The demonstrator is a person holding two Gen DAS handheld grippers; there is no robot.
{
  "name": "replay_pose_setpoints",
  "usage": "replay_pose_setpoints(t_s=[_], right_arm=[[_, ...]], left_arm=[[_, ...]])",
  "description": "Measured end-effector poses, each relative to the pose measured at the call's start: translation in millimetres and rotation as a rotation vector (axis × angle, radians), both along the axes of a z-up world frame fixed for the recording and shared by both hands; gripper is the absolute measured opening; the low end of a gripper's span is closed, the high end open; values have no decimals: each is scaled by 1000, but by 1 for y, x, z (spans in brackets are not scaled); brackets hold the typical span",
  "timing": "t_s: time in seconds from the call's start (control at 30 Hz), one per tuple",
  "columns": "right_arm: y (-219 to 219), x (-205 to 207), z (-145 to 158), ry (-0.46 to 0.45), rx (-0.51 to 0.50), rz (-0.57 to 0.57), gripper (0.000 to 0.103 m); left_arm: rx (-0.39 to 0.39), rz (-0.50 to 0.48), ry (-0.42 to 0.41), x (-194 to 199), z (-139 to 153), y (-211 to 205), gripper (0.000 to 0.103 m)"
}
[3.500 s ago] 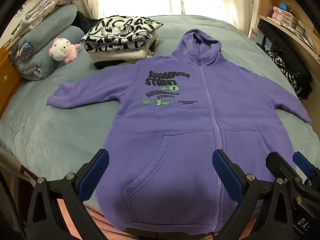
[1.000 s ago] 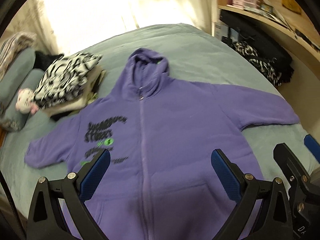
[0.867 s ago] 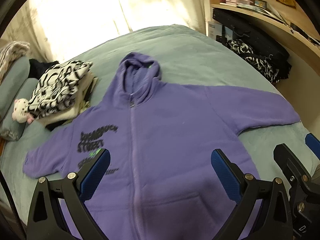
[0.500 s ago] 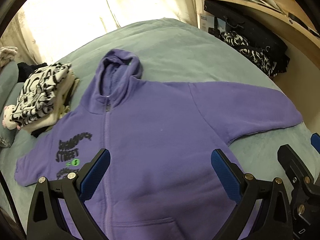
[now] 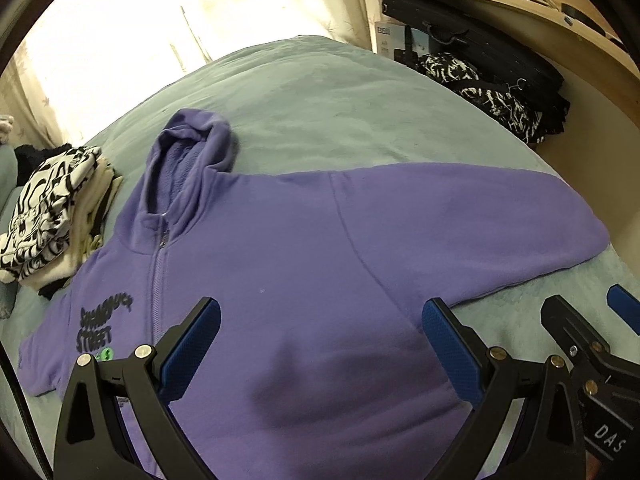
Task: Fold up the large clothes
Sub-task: 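Move the right tool to the sleeve cuff and close on it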
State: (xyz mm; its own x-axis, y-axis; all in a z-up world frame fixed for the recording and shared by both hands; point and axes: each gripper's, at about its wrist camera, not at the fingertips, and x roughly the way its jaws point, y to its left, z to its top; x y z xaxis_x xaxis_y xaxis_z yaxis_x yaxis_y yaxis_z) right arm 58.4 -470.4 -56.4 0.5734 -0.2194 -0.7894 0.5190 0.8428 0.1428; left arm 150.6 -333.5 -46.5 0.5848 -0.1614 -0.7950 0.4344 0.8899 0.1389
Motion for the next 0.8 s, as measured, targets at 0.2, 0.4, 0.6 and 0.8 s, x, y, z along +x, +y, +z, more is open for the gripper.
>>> replay_pose_setpoints(t_s=[0.2, 0.4, 0.6, 0.8], right_arm=[[-30, -2, -17, 17, 59, -62, 99], [-72, -4, -33, 32, 132, -164, 90], [-123, -9, -60, 33, 295, -294, 82], [-157, -11, -78, -63, 406, -416, 81]], left_arm=[[3, 19, -13, 7, -14, -16, 100], [0, 60, 2, 21, -28, -26, 100], [-18, 113, 6, 40, -36, -32, 100], [-44, 142, 42, 53, -46, -31, 100]])
